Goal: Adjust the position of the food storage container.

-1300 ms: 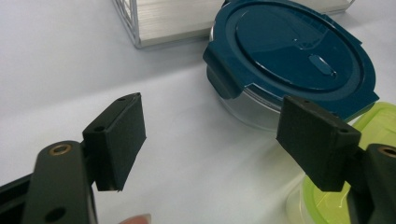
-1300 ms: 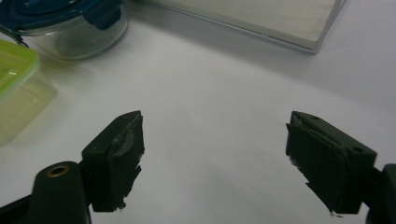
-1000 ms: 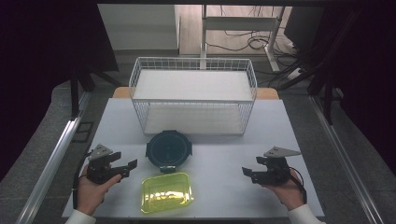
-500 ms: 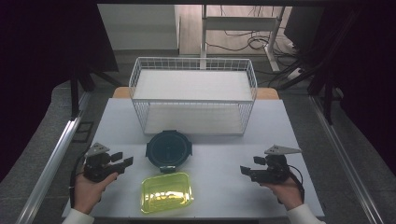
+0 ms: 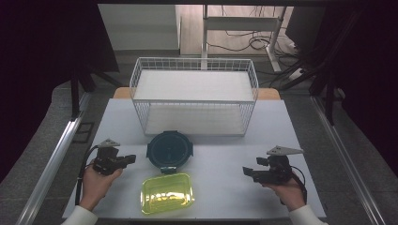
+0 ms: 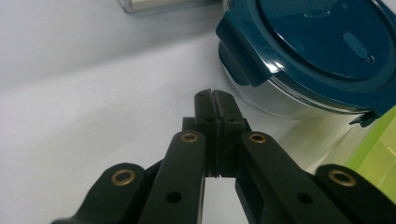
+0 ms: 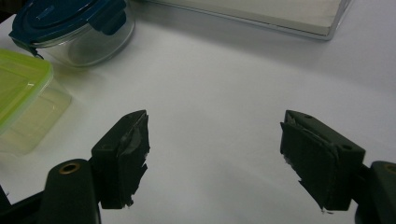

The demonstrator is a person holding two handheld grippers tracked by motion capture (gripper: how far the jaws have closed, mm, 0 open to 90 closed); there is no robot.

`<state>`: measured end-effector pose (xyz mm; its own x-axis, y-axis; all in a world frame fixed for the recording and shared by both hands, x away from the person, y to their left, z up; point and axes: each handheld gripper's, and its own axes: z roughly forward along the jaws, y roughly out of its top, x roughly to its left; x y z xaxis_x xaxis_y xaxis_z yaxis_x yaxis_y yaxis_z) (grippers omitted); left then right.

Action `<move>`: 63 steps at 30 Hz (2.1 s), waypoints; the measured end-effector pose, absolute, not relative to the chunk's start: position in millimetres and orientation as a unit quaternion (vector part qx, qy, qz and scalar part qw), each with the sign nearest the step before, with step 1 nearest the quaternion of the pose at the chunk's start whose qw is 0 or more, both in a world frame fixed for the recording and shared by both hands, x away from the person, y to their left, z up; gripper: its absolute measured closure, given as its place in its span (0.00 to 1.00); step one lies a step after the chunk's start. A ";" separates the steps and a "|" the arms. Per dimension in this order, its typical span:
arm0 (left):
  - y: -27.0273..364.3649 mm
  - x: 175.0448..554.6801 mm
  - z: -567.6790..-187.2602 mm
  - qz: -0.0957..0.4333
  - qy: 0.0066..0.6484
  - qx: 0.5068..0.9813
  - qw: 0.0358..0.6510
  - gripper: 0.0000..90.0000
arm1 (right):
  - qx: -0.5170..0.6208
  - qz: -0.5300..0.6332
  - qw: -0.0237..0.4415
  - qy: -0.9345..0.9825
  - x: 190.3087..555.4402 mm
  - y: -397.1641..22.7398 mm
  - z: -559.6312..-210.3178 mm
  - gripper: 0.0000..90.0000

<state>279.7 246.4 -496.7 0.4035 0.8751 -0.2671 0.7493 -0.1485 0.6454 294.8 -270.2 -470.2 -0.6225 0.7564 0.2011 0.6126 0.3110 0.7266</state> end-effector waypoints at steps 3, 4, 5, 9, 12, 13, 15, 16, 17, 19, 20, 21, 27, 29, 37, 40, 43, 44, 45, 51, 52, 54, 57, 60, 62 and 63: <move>243.1 284.7 -497.9 0.077 0.540 0.754 0.366 1.00 | 0.426 0.402 0.088 0.805 294.7 -269.3 -470.8 0.26; 242.3 286.4 -497.9 0.075 0.539 0.755 0.365 1.00 | 0.426 0.402 0.088 0.805 294.7 -269.3 -470.8 0.26; 241.2 288.3 -497.9 0.075 0.539 0.756 0.364 1.00 | 0.426 0.402 0.088 0.806 294.6 -269.1 -470.9 0.26; 237.3 297.0 -499.1 0.059 0.538 0.754 0.371 1.00 | 0.427 0.400 0.088 0.806 294.7 -268.5 -471.3 0.26; 231.2 301.7 -500.6 0.052 0.534 0.760 0.367 1.00 | 0.427 0.397 0.087 0.807 294.7 -268.4 -471.8 0.26; 228.8 302.5 -500.2 0.051 0.532 0.761 0.367 1.00 | 0.427 0.397 0.087 0.808 294.8 -268.5 -472.0 0.26; 225.1 303.5 -498.4 0.059 0.531 0.764 0.363 1.00 | 0.427 0.396 0.087 0.808 295.0 -269.0 -472.4 0.26; 224.3 304.0 -497.4 0.063 0.530 0.764 0.362 1.00 | 0.428 0.396 0.087 0.808 295.0 -269.1 -472.5 0.26; 224.0 304.5 -496.6 0.061 0.533 0.761 0.366 1.00 | 0.428 0.395 0.087 0.808 295.1 -269.3 -472.7 0.26; 223.6 305.4 -495.8 0.060 0.537 0.757 0.368 1.00 | 0.429 0.394 0.087 0.808 295.2 -269.3 -473.0 0.26; 223.2 305.5 -495.8 0.061 0.538 0.756 0.368 1.00 | 0.429 0.394 0.087 0.808 295.2 -269.1 -473.0 0.26; 222.9 305.5 -495.9 0.061 0.540 0.755 0.368 1.00 | 0.428 0.394 0.088 0.809 295.2 -268.8 -473.0 0.26; 218.5 304.8 -496.2 0.069 0.542 0.752 0.368 1.00 | 0.426 0.392 0.088 0.811 295.6 -266.1 -473.3 0.26; 216.9 305.0 -496.3 0.068 0.542 0.753 0.368 1.00 | 0.426 0.391 0.087 0.811 295.6 -265.4 -473.3 0.26; 204.7 309.4 -495.6 0.064 0.538 0.755 0.370 1.00 | 0.426 0.391 0.086 0.811 295.8 -264.1 -473.5 0.26; 198.8 312.0 -494.9 0.062 0.537 0.756 0.368 1.00 | 0.426 0.391 0.086 0.811 295.6 -264.0 -473.6 0.26; 193.2 314.4 -494.6 0.060 0.535 0.758 0.369 1.00 | 0.425 0.390 0.086 0.812 295.4 -264.5 -473.8 0.26; 191.7 315.0 -494.4 0.059 0.533 0.759 0.369 1.00 | 0.425 0.390 0.086 0.812 295.4 -264.5 -473.8 0.26; 190.2 315.8 -494.4 0.058 0.533 0.759 0.370 1.00 | 0.425 0.389 0.086 0.813 295.5 -264.7 -473.8 0.26; 180.2 319.5 -493.7 0.053 0.527 0.763 0.370 1.00 | 0.426 0.387 0.087 0.813 295.5 -264.6 -474.5 0.26; 178.5 320.0 -493.5 0.052 0.526 0.764 0.370 1.00 | 0.426 0.387 0.087 0.813 295.5 -264.5 -474.6 0.26; 175.1 321.1 -493.3 0.052 0.523 0.766 0.370 1.00 | 0.426 0.386 0.087 0.814 295.4 -264.4 -474.7 0.26; 170.6 322.2 -492.9 0.051 0.520 0.769 0.369 1.00 | 0.426 0.385 0.086 0.814 295.3 -264.3 -474.9 0.26; 167.2 323.1 -492.5 0.048 0.518 0.770 0.369 1.00 | 0.426 0.383 0.085 0.815 295.5 -264.5 -475.3 0.26; 165.3 323.6 -492.2 0.048 0.516 0.772 0.368 1.00 | 0.426 0.383 0.085 0.815 295.7 -264.7 -475.4 0.26; 164.2 323.7 -492.1 0.047 0.516 0.772 0.368 1.00 | 0.427 0.383 0.086 0.815 295.8 -264.8 -475.4 0.26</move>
